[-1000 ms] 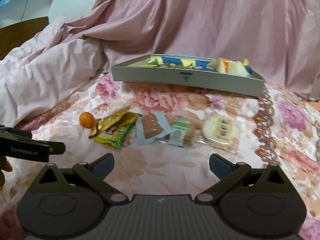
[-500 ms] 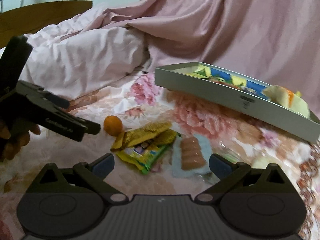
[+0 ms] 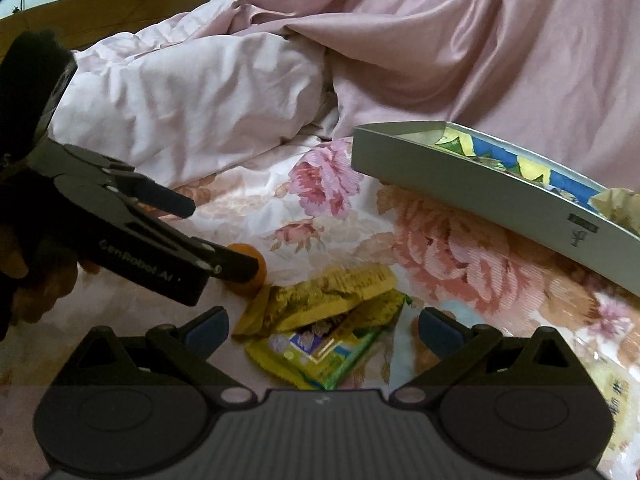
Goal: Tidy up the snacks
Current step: 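Reach the left tool toward the orange while the right approaches the gold foil pack, then close the left tool on the orange while the right grasps the gold foil pack, then lift the orange with the left tool while the right lifts the gold pack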
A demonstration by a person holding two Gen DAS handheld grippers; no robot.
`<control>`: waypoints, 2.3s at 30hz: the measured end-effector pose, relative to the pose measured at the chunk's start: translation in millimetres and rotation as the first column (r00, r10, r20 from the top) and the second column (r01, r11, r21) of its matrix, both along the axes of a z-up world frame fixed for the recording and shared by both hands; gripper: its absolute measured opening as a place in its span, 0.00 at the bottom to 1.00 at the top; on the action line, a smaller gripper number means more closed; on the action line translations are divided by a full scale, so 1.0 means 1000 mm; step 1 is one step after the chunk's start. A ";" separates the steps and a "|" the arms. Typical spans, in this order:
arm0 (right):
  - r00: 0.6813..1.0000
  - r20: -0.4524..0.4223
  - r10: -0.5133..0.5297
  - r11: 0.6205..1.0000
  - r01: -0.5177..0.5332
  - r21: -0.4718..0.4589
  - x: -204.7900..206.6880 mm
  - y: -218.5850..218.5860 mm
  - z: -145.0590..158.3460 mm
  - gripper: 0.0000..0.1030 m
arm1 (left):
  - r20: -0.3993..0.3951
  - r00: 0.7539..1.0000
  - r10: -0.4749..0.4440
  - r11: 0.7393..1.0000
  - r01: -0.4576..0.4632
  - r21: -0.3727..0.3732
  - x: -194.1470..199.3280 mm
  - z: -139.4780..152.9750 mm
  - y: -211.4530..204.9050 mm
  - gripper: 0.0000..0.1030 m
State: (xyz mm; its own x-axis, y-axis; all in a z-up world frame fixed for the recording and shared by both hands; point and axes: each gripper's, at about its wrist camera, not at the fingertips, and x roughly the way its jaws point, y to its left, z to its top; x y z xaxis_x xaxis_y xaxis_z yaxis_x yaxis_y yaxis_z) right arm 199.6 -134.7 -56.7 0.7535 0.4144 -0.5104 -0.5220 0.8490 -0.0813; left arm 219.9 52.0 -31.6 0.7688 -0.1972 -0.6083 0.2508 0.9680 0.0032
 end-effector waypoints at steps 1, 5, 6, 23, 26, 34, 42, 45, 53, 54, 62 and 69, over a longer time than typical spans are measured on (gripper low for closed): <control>1.000 -0.008 0.004 1.000 -0.004 0.007 0.003 0.000 0.000 1.00 | 0.000 1.000 -0.007 1.000 0.007 -0.003 0.001 -0.001 0.000 0.89; 0.998 -0.054 0.021 0.996 -0.017 0.082 0.018 -0.008 0.002 0.98 | 0.008 0.999 -0.034 0.999 0.034 -0.011 0.001 -0.001 0.001 0.87; 0.998 -0.063 0.027 0.996 -0.021 0.092 0.021 -0.010 0.002 0.96 | 0.010 0.999 -0.039 0.999 0.039 -0.011 0.002 0.000 0.002 0.87; 0.985 -0.171 0.015 0.974 0.024 0.224 0.057 -0.028 0.001 0.57 | -0.033 0.991 -0.128 0.990 0.126 -0.060 0.000 -0.011 0.000 0.62; 0.982 -0.188 0.010 0.966 0.039 0.255 0.061 -0.028 0.000 0.46 | -0.033 0.992 -0.121 0.989 0.118 -0.084 0.001 -0.011 0.001 0.54; 0.980 -0.199 -0.029 0.950 0.089 0.299 0.053 -0.036 0.001 0.26 | -0.042 0.995 -0.086 0.992 0.081 -0.094 -0.001 -0.011 -0.003 0.38; 0.984 -0.172 -0.050 0.943 0.103 0.318 0.005 -0.059 0.013 0.19 | -0.083 0.996 -0.015 0.995 0.007 -0.099 -0.013 -0.005 -0.012 0.36; 0.980 -0.190 -0.065 0.941 0.123 0.314 -0.018 -0.073 0.012 0.19 | -0.092 0.996 -0.018 0.996 0.010 -0.087 -0.023 -0.004 -0.022 0.36; 0.962 -0.241 -0.130 0.941 0.196 0.275 -0.070 -0.111 0.000 0.25 | -0.118 0.993 -0.030 0.997 0.022 -0.071 -0.050 -0.004 -0.044 0.36; 0.961 -0.243 -0.133 0.946 0.197 0.259 -0.072 -0.112 -0.001 0.27 | -0.122 0.992 -0.024 0.997 0.016 -0.071 -0.052 -0.004 -0.045 0.36; 0.986 -0.166 0.023 0.998 -0.013 0.061 -0.072 -0.097 0.004 0.66 | -0.120 0.993 -0.017 0.997 0.007 -0.080 -0.052 -0.006 -0.043 0.40; 0.948 -0.134 0.290 0.936 -0.310 -0.165 -0.060 -0.073 0.003 0.76 | -0.126 0.992 -0.017 0.996 0.005 -0.093 -0.043 -0.009 -0.039 0.45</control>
State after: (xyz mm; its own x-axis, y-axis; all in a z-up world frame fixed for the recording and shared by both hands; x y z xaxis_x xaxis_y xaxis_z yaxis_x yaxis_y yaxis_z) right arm 139.5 -207.2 -53.5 0.5459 0.5052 -0.6684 -0.7641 0.6274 -0.1498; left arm 176.9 12.6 -41.1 0.6840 -0.2651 -0.6796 0.2542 0.9599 -0.1186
